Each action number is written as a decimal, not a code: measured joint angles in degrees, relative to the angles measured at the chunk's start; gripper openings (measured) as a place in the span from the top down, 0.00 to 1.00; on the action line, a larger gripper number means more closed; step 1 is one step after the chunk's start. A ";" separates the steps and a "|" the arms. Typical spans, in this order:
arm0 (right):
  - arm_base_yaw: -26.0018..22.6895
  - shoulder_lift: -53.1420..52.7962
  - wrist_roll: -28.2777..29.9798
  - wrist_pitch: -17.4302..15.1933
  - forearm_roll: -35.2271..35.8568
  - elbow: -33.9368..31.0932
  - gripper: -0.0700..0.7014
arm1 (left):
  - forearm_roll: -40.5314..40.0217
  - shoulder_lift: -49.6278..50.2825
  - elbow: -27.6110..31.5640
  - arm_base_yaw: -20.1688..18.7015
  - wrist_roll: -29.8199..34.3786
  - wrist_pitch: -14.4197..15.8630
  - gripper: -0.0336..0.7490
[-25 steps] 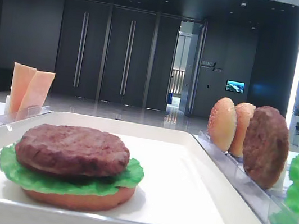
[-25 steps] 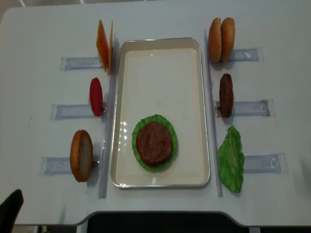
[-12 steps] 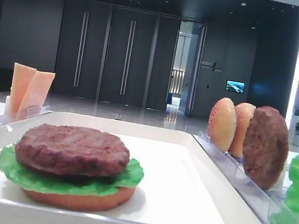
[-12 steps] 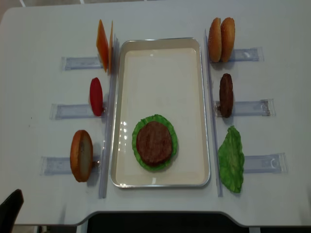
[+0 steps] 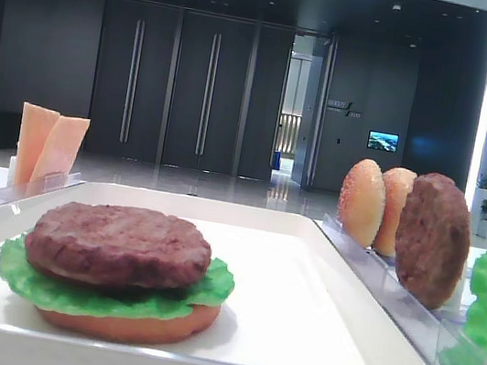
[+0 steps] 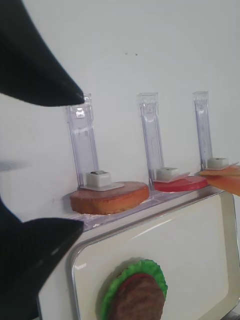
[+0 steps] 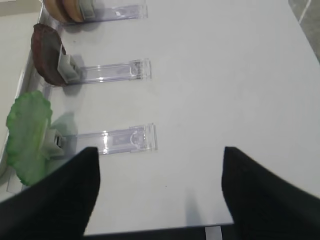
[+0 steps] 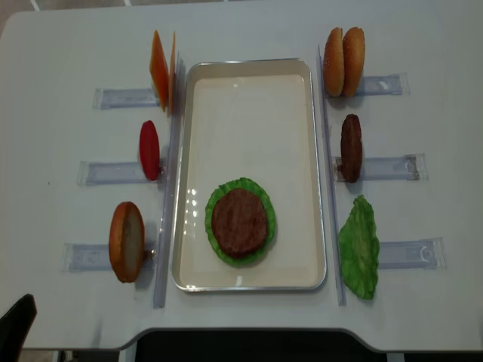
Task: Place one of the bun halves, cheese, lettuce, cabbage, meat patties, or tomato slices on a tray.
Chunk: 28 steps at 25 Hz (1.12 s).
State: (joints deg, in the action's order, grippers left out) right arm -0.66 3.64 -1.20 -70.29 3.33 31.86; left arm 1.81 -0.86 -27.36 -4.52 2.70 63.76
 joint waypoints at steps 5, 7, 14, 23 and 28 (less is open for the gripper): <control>0.00 -3.88 -0.04 0.63 -0.37 -0.58 0.27 | 0.00 0.00 0.00 0.00 0.00 0.00 0.27; 0.00 -3.93 -0.04 1.25 -0.58 -0.58 0.27 | 0.00 0.00 0.00 0.00 0.00 0.00 0.27; 0.00 -4.10 0.27 3.41 -0.80 -1.74 0.27 | 0.00 0.00 0.00 0.00 0.00 0.00 0.27; 0.00 -4.15 0.45 5.14 -0.80 -2.81 0.27 | 0.00 0.00 0.00 0.00 0.00 0.00 0.27; 0.00 -4.15 0.45 5.19 -0.80 -2.81 0.27 | 0.00 0.00 0.00 0.00 0.00 0.00 0.27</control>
State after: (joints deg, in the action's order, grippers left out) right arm -0.66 -0.51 -0.76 -65.10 2.53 29.05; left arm 1.81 -0.86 -27.36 -4.52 2.70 63.76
